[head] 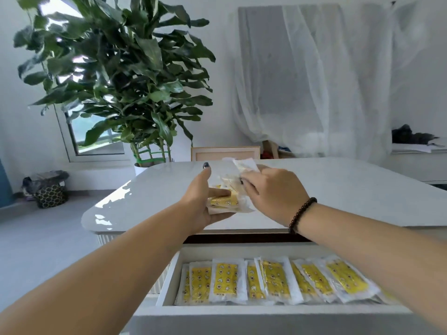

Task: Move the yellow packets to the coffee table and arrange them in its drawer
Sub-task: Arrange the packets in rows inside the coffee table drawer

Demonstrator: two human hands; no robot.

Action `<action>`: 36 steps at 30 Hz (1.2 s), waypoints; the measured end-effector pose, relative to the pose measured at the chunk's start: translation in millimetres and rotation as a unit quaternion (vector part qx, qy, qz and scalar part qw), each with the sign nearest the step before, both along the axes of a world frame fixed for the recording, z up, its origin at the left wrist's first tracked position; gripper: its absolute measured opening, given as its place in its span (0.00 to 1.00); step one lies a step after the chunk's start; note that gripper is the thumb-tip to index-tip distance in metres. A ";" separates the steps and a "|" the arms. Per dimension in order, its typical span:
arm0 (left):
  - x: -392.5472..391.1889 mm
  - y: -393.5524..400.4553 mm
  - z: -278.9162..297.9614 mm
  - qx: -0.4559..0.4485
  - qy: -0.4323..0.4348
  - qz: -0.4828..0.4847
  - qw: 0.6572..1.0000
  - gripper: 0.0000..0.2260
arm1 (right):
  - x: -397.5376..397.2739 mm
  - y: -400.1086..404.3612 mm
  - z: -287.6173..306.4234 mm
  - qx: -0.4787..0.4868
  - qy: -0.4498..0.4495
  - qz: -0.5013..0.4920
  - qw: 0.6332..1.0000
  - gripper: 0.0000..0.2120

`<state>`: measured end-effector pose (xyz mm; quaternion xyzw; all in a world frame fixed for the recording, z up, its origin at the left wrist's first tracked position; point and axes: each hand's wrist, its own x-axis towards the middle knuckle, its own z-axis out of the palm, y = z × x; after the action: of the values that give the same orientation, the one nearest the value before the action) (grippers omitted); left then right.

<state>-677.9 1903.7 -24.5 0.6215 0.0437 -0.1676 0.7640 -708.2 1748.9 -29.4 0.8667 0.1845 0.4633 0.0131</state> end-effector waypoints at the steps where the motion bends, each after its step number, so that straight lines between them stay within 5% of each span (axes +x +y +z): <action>1: -10.6 2.1 1.5 -0.009 0.001 -0.007 1.000 0.30 | -11.2 1.3 -3.3 -0.028 -0.017 0.026 0.999 0.03; 6: -58.4 12.8 -6.1 -0.011 -0.026 0.002 1.000 0.13 | -59.1 6.9 -27.7 -0.104 -0.008 0.144 0.984 0.17; 8: -65.9 18.7 -11.2 0.014 -0.045 0.007 0.999 0.14 | -72.3 6.1 -39.2 -0.141 0.016 0.159 0.977 0.19; 10: -69.9 24.9 -13.9 0.036 -0.055 0.019 0.998 0.13 | -84.6 3.1 -42.7 -0.169 0.064 0.148 0.972 0.31; 12: -71.8 30.7 -16.0 0.057 -0.069 0.036 0.995 0.12 | -93.0 2.2 -36.5 -0.118 0.159 0.143 0.970 0.49; 14: -71.1 34.4 -18.1 0.080 -0.096 0.038 0.991 0.12 | -93.7 -0.3 -31.1 0.020 0.181 0.174 0.968 0.55; 18: -68.0 36.3 -20.5 0.083 -0.130 0.036 0.987 0.11 | -94.2 -2.8 -21.5 0.248 0.141 0.165 0.944 0.40; 22: -70.2 29.4 -20.6 0.074 -0.145 0.018 0.986 0.14 | -94.6 2.2 -14.4 0.183 0.022 0.146 0.972 0.15; 24: -73.2 24.2 -20.2 0.064 -0.145 0.021 0.987 0.15 | -92.7 1.2 -8.6 0.151 -0.008 0.130 0.980 0.11; 30: -70.8 9.3 -21.8 0.045 -0.112 0.021 0.992 0.15 | -89.9 -8.0 11.5 0.087 -0.067 0.069 0.992 0.14; 36: -71.9 4.5 -25.6 0.051 -0.161 -0.014 0.985 0.16 | -87.5 18.5 -36.7 0.197 0.088 0.165 0.962 0.28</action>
<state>-749.8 1908.2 -50.1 0.6793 -0.0805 -0.0736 0.7257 -795.7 1767.4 -66.0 0.8468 0.2303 0.4085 -0.2512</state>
